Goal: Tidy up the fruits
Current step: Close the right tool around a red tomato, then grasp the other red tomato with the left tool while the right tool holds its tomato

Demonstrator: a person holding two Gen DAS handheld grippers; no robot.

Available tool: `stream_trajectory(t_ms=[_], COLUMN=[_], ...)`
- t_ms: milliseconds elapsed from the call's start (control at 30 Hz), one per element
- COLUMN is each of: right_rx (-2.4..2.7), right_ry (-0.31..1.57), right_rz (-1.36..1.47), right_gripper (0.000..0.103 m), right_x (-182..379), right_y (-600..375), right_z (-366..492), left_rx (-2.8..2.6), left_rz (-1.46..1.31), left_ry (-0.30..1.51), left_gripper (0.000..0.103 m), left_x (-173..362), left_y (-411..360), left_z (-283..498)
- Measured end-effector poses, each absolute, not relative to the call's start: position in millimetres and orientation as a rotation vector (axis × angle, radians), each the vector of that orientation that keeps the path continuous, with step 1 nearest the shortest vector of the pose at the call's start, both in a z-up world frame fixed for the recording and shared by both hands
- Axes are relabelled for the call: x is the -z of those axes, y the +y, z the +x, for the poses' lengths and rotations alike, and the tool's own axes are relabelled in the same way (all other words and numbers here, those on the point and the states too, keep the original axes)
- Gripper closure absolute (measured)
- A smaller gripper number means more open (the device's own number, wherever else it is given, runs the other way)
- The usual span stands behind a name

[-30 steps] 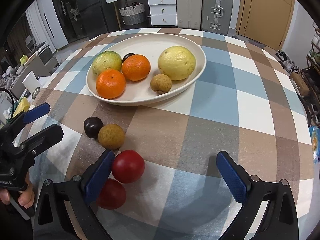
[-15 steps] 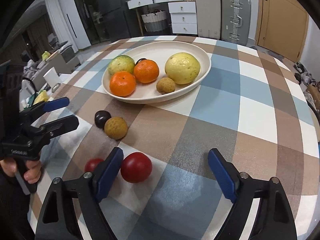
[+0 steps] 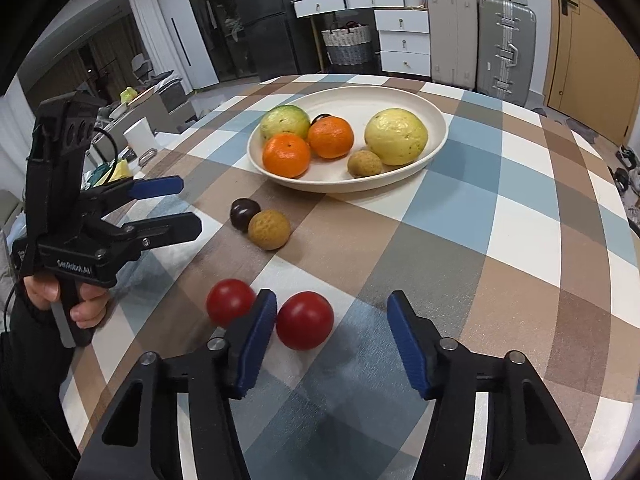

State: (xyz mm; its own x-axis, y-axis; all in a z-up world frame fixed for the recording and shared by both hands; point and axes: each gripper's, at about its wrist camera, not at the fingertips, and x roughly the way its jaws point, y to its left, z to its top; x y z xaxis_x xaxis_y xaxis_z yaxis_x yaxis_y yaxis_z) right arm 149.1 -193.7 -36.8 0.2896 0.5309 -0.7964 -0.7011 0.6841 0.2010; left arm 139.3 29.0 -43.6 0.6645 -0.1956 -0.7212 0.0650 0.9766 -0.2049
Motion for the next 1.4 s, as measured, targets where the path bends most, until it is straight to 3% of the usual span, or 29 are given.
stream_trajectory(t_ms=[133,300,967,1033,1167,1333,1400], right_rx=[-0.848,-0.851,-0.794,-0.792,-0.790,-0.795,-0.799], right_ry=[0.990,0.986,0.920,0.919,0.919,0.921,0.918], right_rz=[-0.229,-0.244,-0.150,-0.143,-0.140,-0.146,-0.146], right_gripper=[0.054,0.070,0.071,0.071,0.071,0.071,0.071], right_x=[40.5,41.8,28.0,27.5,27.6,28.9,28.3], right_y=[-192.5,-193.4,-204.8,-205.5,-205.8,-204.5,-204.2], right_z=[144.9,142.6,151.4,152.5,153.1,152.8,151.6], left_rx=[0.179,0.224,0.325,0.346,0.382,0.429,0.447], left_rz=[-0.152,-0.139,-0.059,-0.040,0.020,0.042,0.046], left_ry=[0.837,0.843,0.898,0.905,0.918,0.902,0.895], left_gripper=[0.001,0.001,0.001,0.007,0.034,0.052,0.066], left_x=[42.9,42.4,48.7,50.5,54.7,54.2,53.2], left_y=[21.7,10.7,-39.9,-48.3,-63.2,-70.9,-72.6], left_z=[137.3,134.2,125.8,125.4,123.6,119.1,117.7])
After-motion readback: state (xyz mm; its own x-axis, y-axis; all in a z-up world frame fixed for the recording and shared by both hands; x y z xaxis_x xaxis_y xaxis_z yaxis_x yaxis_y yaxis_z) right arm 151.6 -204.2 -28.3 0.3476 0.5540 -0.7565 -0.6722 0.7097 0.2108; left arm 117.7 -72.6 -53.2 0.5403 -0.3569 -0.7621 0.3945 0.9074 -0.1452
